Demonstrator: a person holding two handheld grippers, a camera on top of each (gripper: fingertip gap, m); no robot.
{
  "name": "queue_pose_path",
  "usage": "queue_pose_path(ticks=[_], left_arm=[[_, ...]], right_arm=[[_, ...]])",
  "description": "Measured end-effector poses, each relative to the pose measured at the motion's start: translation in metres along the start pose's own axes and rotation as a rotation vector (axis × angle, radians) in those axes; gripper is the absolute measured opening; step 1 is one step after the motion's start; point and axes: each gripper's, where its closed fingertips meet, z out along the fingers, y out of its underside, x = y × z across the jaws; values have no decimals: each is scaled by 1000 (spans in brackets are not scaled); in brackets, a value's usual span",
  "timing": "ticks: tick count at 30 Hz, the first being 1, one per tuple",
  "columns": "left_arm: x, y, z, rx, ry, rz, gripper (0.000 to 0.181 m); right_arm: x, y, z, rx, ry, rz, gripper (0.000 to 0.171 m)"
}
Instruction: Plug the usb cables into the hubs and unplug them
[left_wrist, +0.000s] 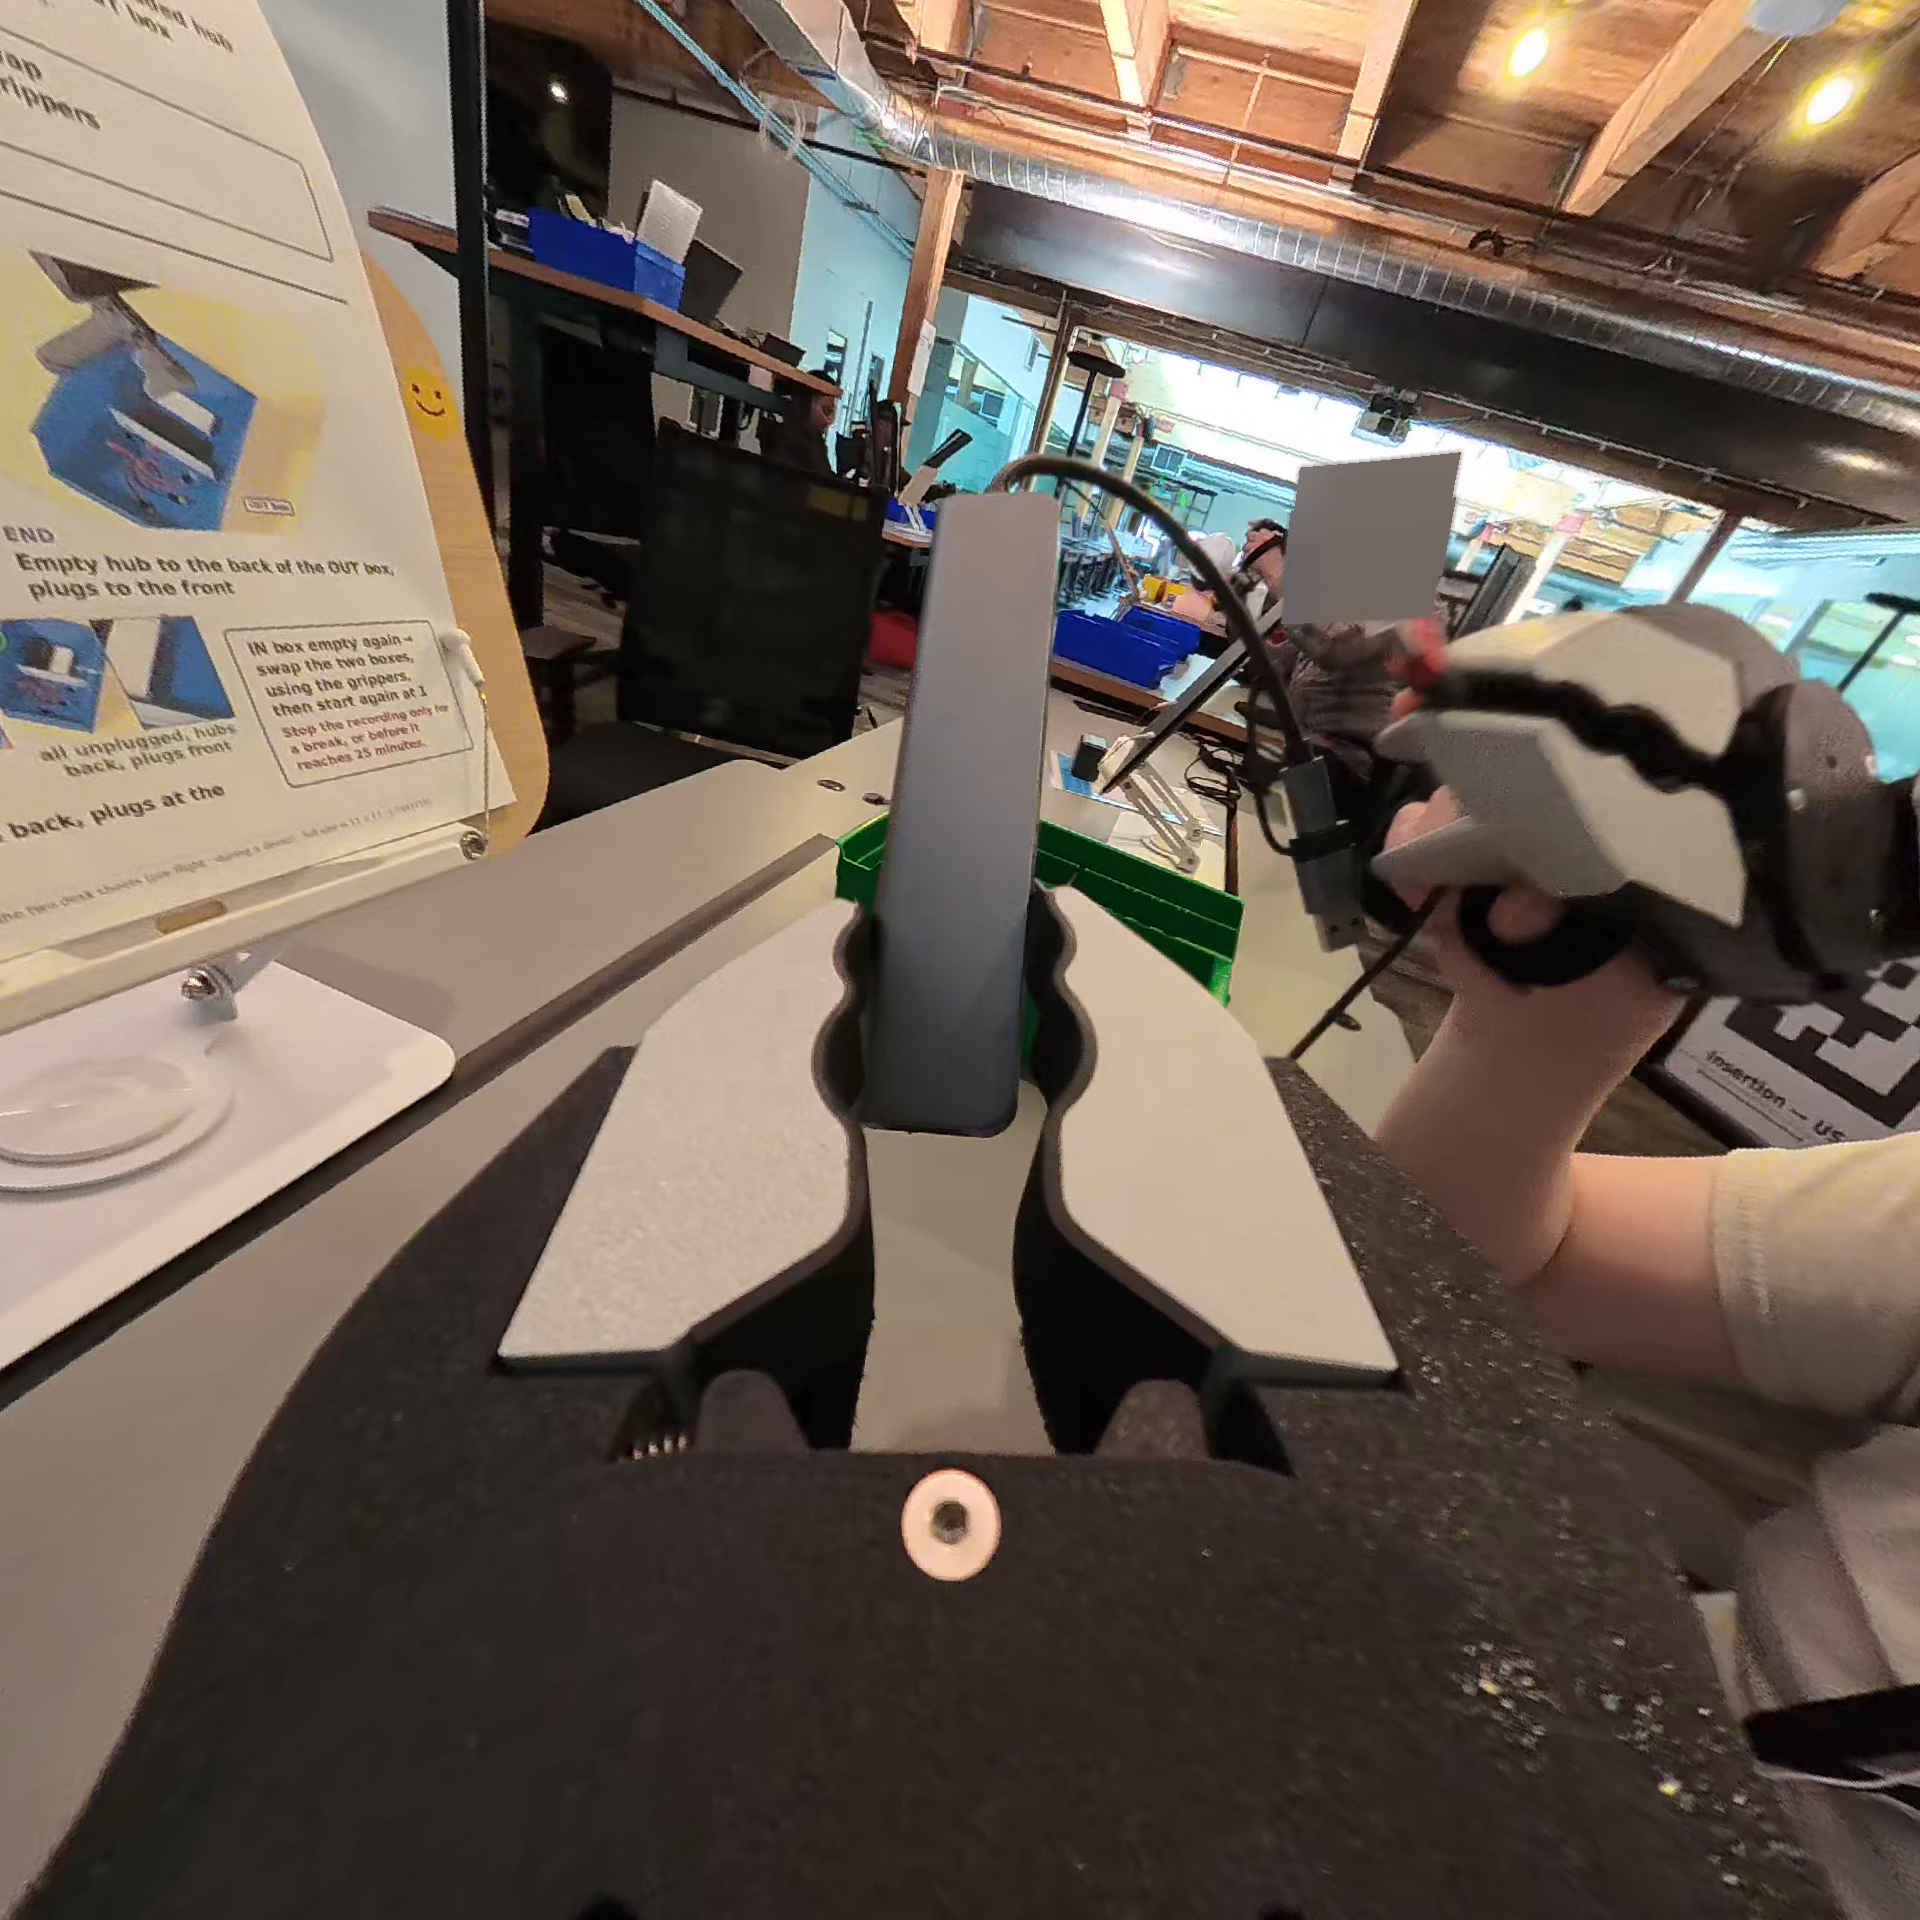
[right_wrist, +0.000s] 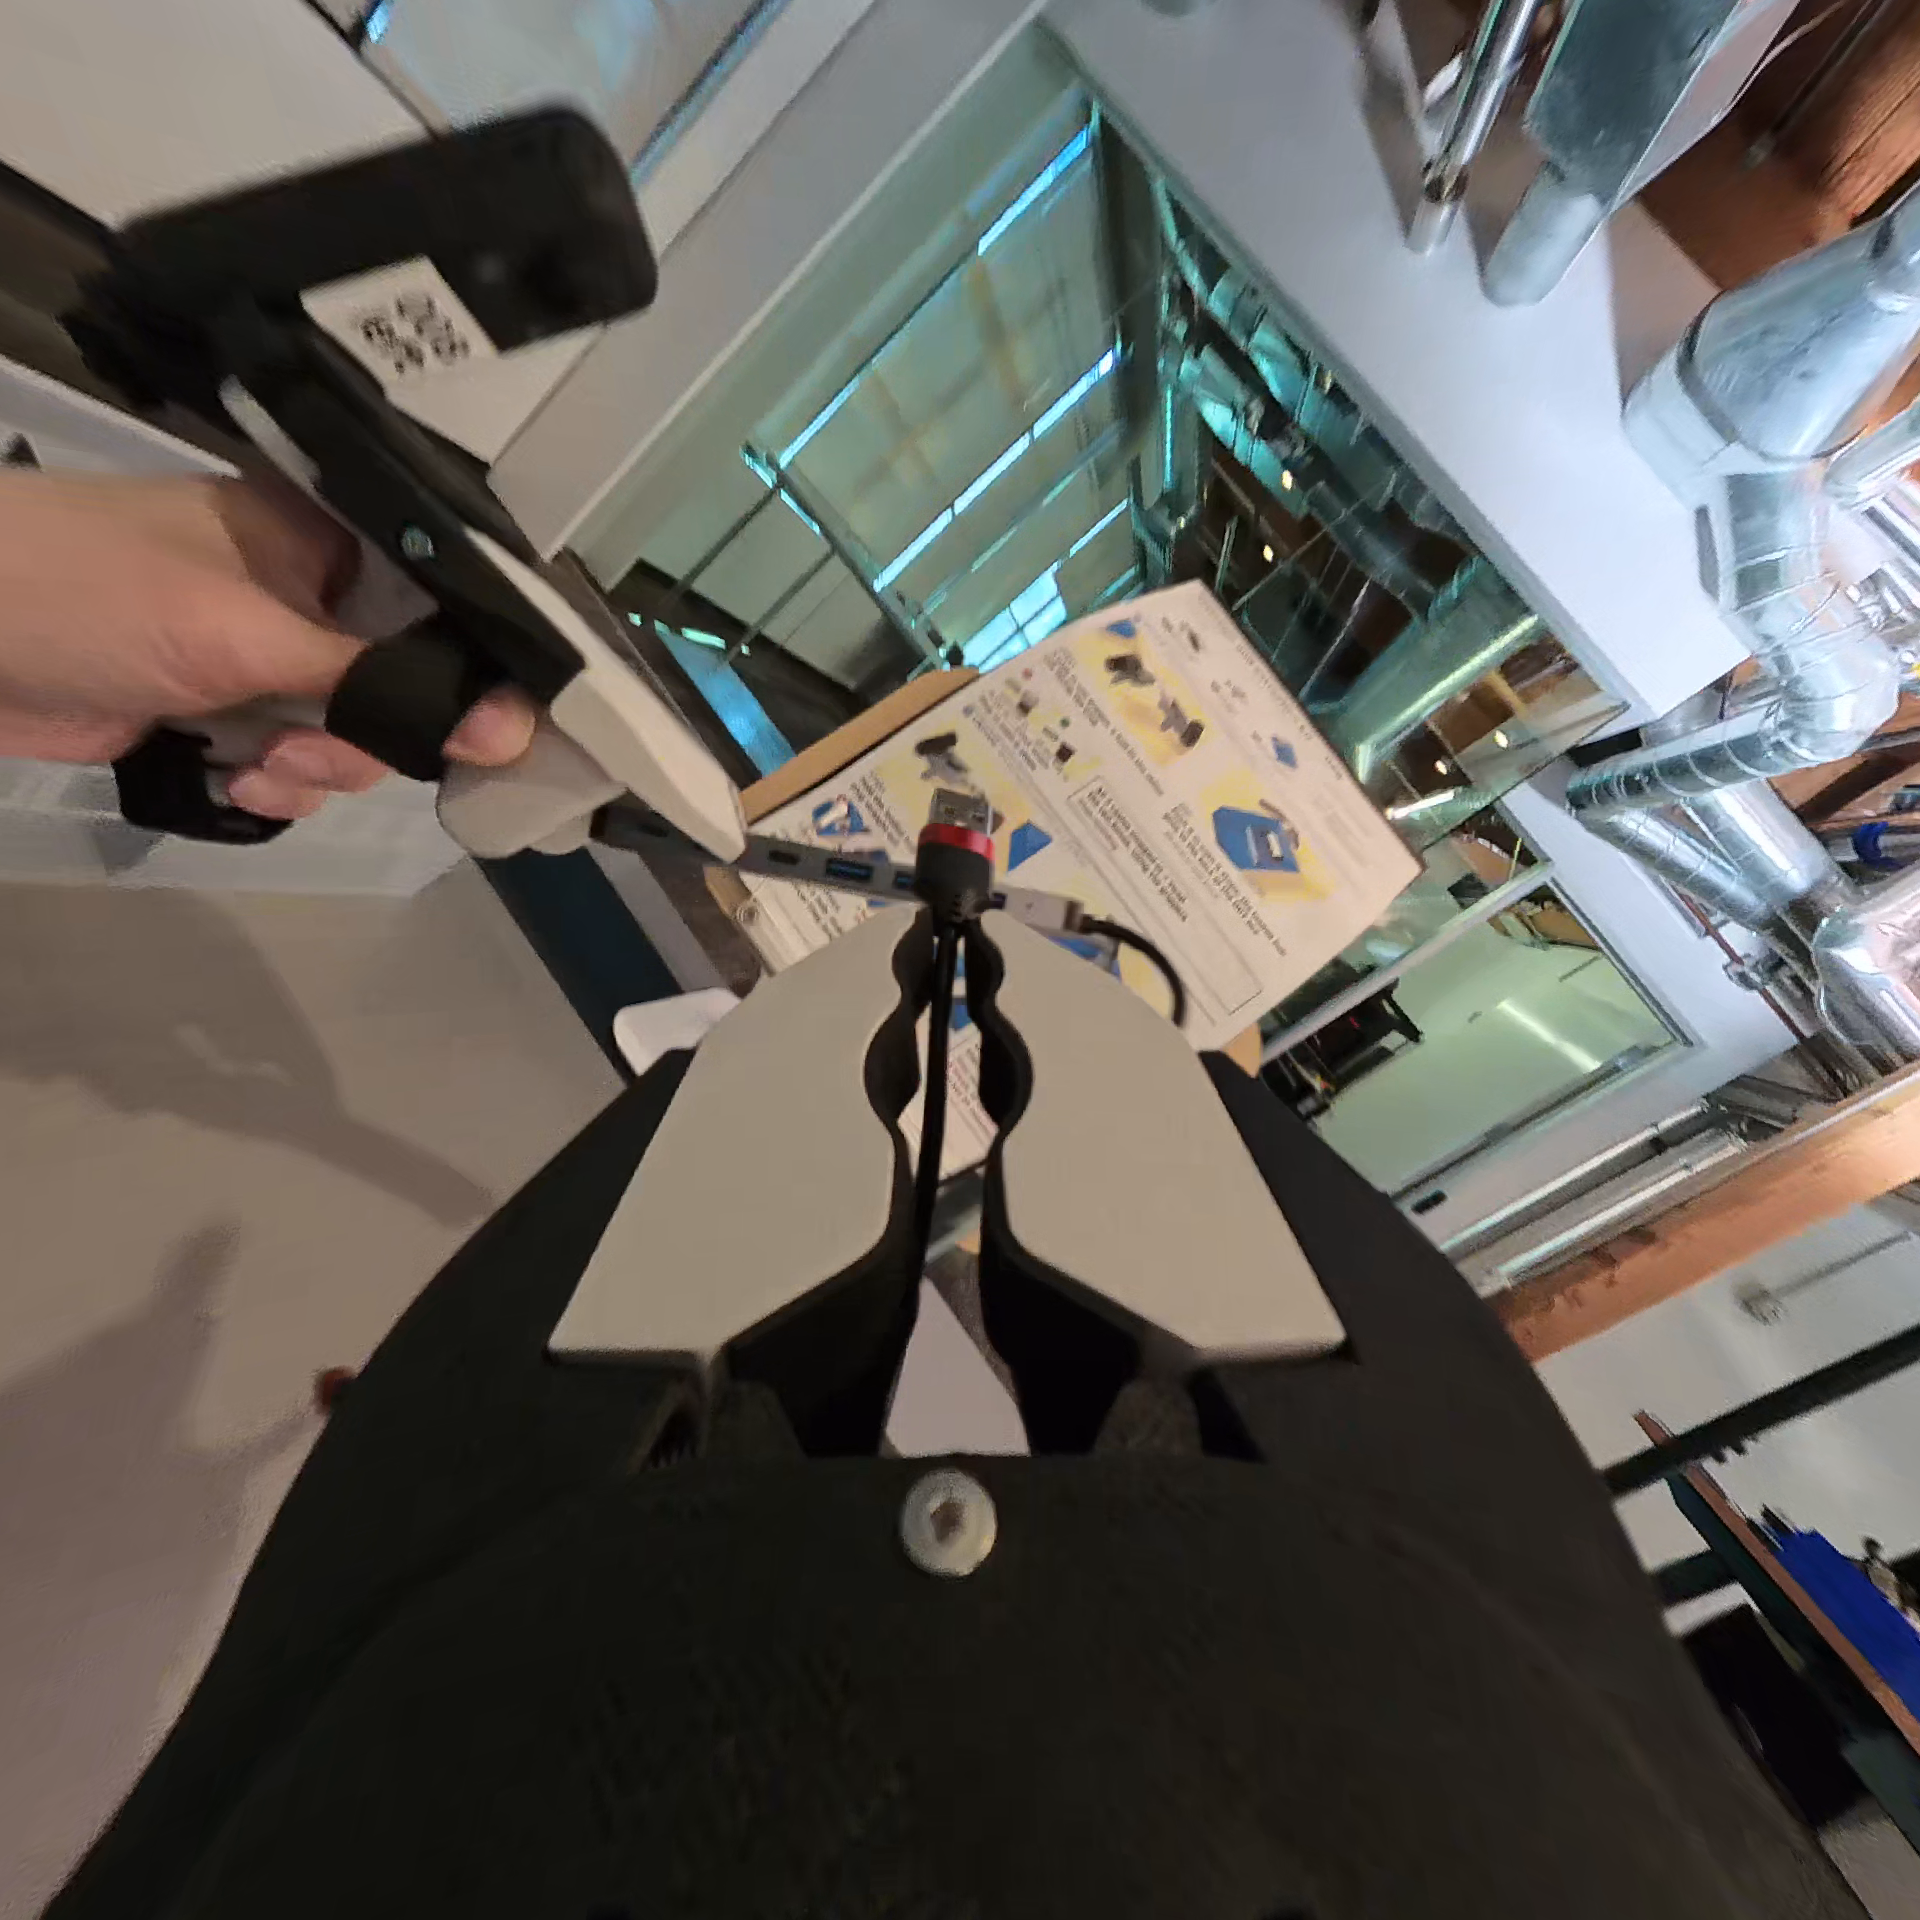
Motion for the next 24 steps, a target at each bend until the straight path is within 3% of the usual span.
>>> queue_pose_path(ticks=[7,14,20,24], left_arm=[[-5,8,6,-33,-45,20,27],[-29,33,14,-64,-50,-141,27],[-47,34,7,-16,-43,-263,27],[-51,18,-8,77,-8,-335,27]], right_arm=[[-23,31,28,-90,-97,126,6],[-16,34,22,-74,-172,214,6],[-72,8,-11,-59,-592,226,6],[-112,25,-19,-203,-751,142,6]])
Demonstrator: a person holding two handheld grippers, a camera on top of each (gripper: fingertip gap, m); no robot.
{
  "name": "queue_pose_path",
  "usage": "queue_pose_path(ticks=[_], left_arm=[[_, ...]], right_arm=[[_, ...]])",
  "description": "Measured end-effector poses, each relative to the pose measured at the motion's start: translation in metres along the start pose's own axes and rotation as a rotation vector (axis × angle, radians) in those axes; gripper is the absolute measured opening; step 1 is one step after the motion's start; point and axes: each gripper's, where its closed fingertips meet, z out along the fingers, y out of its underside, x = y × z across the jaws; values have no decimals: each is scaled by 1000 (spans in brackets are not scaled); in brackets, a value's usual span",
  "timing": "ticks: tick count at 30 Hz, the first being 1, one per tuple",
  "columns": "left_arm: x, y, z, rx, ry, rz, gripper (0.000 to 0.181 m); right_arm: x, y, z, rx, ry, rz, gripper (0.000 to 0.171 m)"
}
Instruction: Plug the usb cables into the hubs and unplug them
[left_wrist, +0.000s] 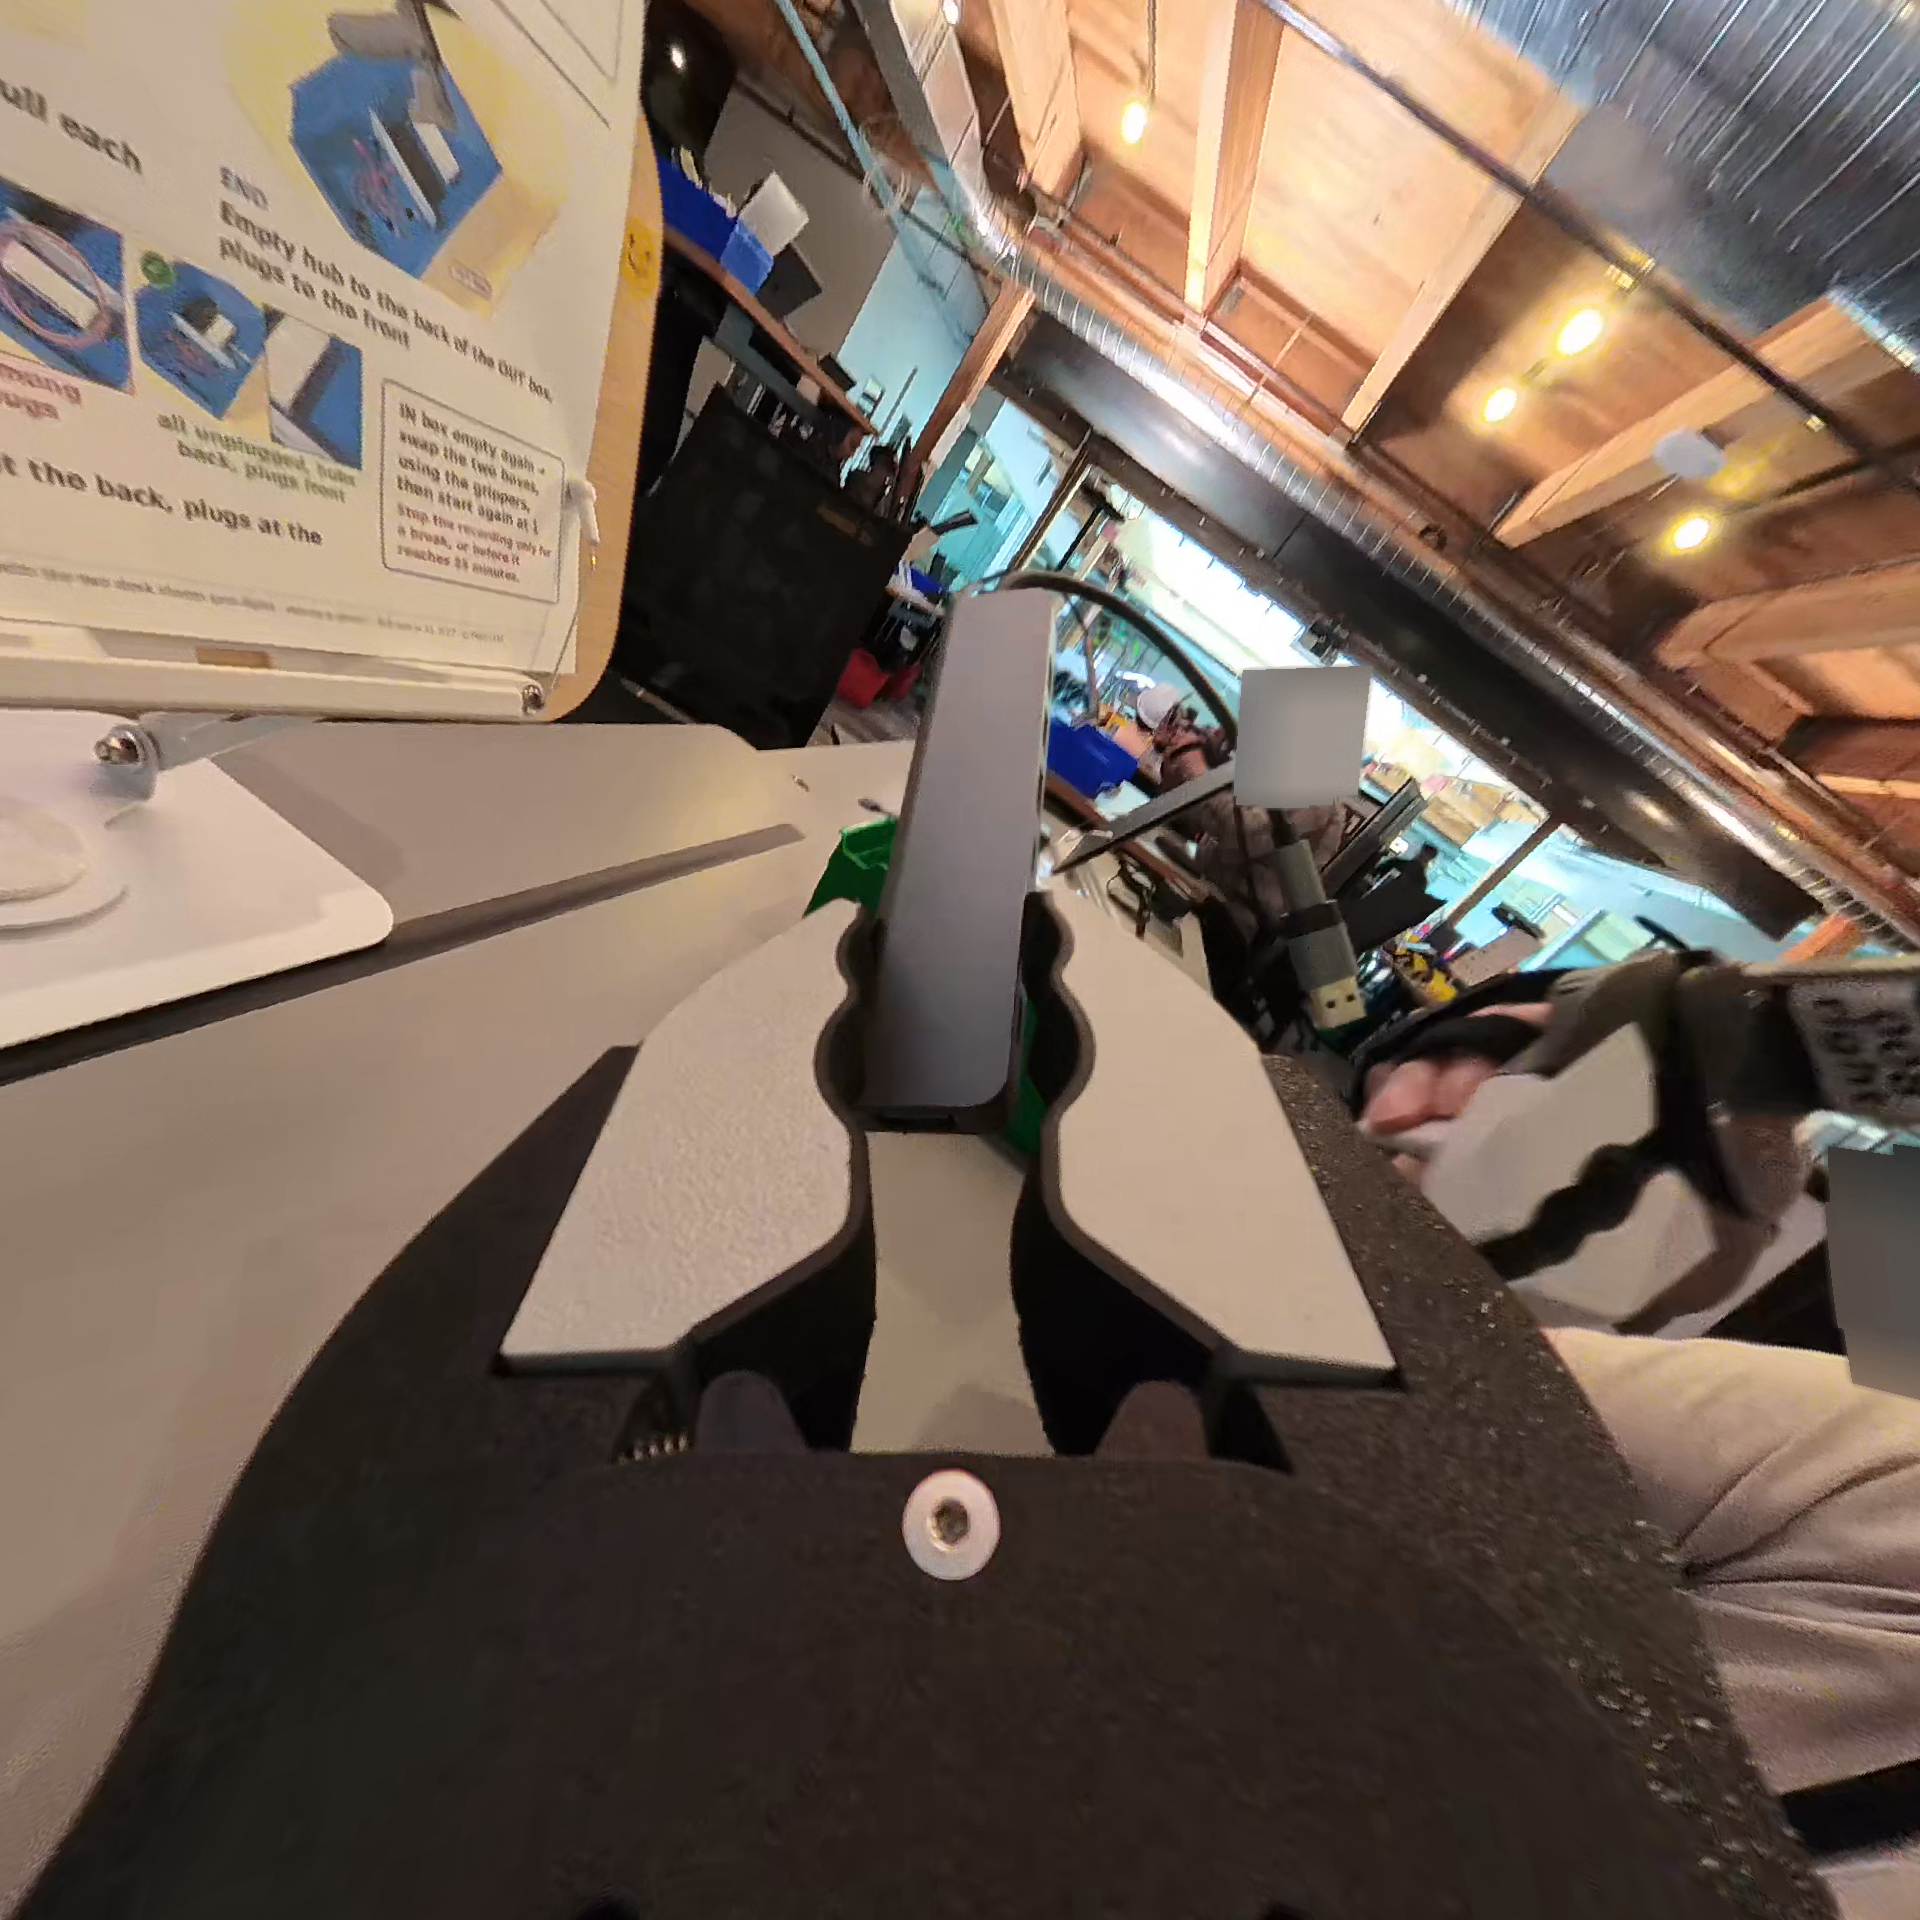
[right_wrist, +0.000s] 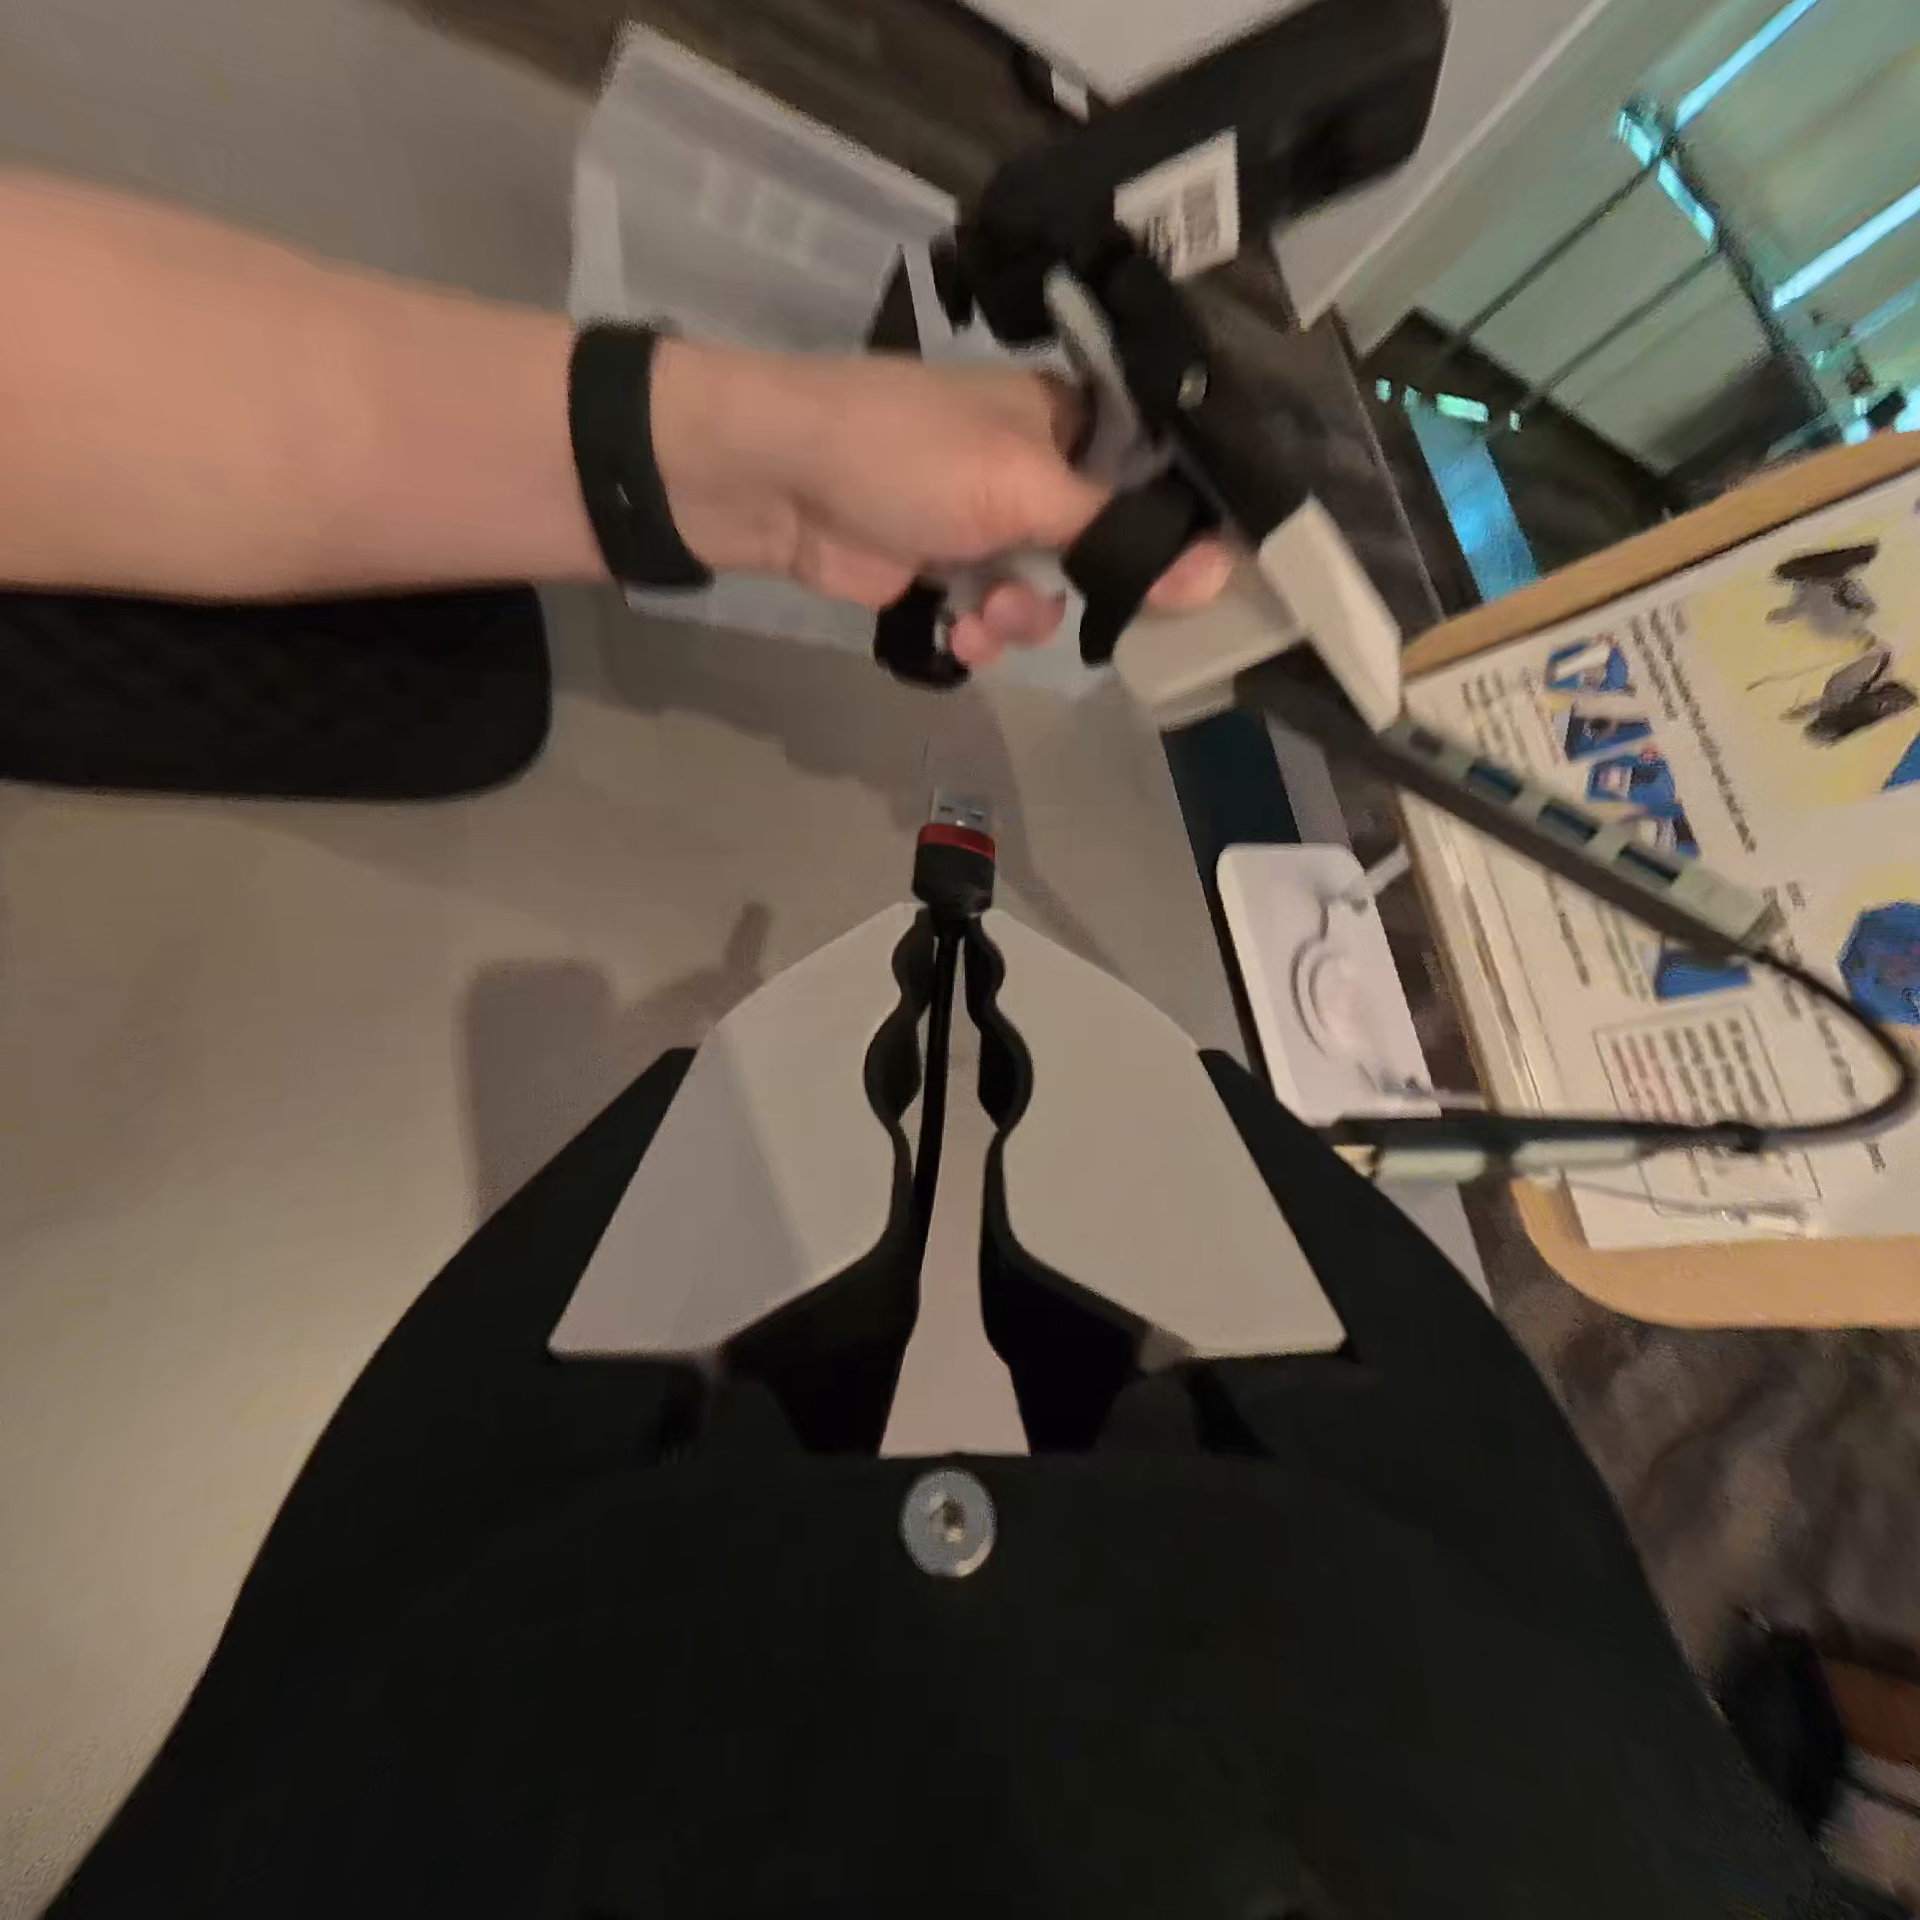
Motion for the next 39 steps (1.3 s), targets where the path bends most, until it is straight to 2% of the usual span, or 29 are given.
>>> queue_pose_path(ticks=[4,10,12,15,21,25,28,34,39], left_arm=[[12,-14,-8,58,30,-6,27],[29,-8,5,70,-3,77,27],[30,1,15,48,-48,146,27],[31,16,29,13,-105,234,27],[27,33,42,-19,-182,315,26],[35,35,47,49,-88,162,26],[39,36,48,81,-45,82,26],[48,45,56,47,-51,132,27],[58,39,55,96,19,126,28]], right_arm=[[26,31,31,-182,181,5,6],[87,47,59,-103,556,55,6],[101,58,61,-82,619,88,6],[115,71,61,-57,662,164,6],[125,69,53,119,623,352,6],[137,63,34,154,789,242,6],[138,60,29,140,834,193,6],[141,55,17,168,877,175,6],[140,44,7,226,919,122,6]])
